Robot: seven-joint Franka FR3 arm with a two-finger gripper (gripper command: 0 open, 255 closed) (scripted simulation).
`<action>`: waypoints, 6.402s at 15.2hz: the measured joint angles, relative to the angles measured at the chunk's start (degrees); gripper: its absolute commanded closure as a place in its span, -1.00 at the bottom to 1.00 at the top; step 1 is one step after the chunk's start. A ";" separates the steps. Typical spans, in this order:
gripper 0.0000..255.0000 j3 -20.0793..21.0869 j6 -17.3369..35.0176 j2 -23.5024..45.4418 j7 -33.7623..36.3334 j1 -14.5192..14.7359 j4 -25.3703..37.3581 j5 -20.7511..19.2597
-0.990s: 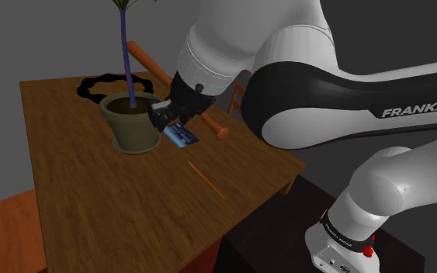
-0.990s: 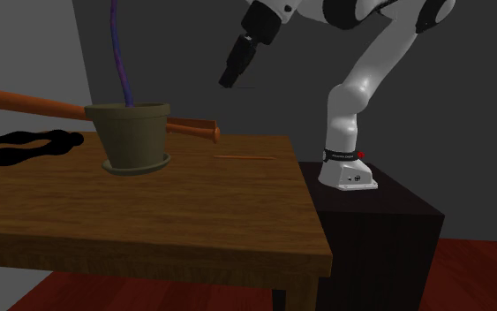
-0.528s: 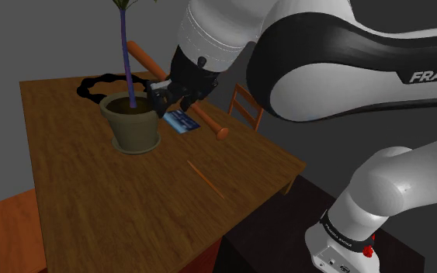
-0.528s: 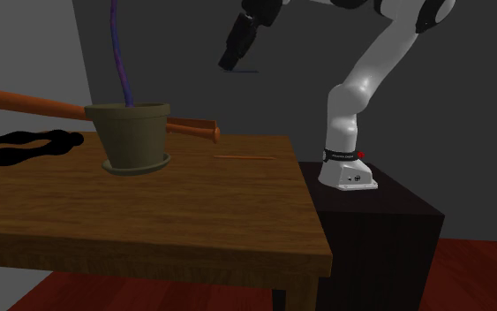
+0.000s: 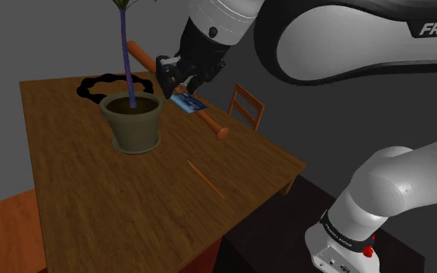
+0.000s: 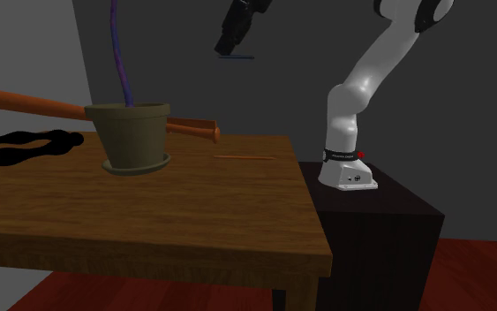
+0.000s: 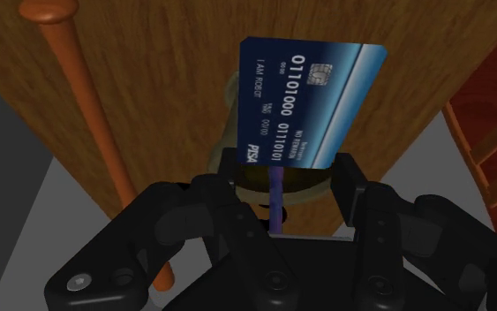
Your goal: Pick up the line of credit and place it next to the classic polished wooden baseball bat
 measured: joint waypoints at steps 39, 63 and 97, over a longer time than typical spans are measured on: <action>1.00 -39.22 15.99 21.90 -47.60 -6.04 3.45 2.69; 1.00 -39.46 35.32 29.06 -51.23 -4.64 -8.79 6.15; -1.00 -38.47 49.03 37.56 -61.36 -3.24 -13.89 17.56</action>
